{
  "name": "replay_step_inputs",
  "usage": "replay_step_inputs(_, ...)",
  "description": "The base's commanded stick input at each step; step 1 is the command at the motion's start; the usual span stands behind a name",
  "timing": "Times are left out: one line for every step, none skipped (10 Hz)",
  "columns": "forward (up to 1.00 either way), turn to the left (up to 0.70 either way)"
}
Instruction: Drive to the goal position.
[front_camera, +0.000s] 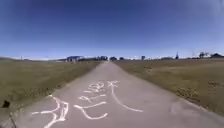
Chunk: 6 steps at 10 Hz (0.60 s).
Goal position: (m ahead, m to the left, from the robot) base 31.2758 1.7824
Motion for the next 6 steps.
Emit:
replay_step_inputs(1.00,0.00)
replay_step_inputs(1.00,0.00)
replay_step_inputs(1.00,0.00)
replay_step_inputs(1.00,0.00)
replay_step_inputs(1.00,0.00)
replay_step_inputs(1.00,0.00)
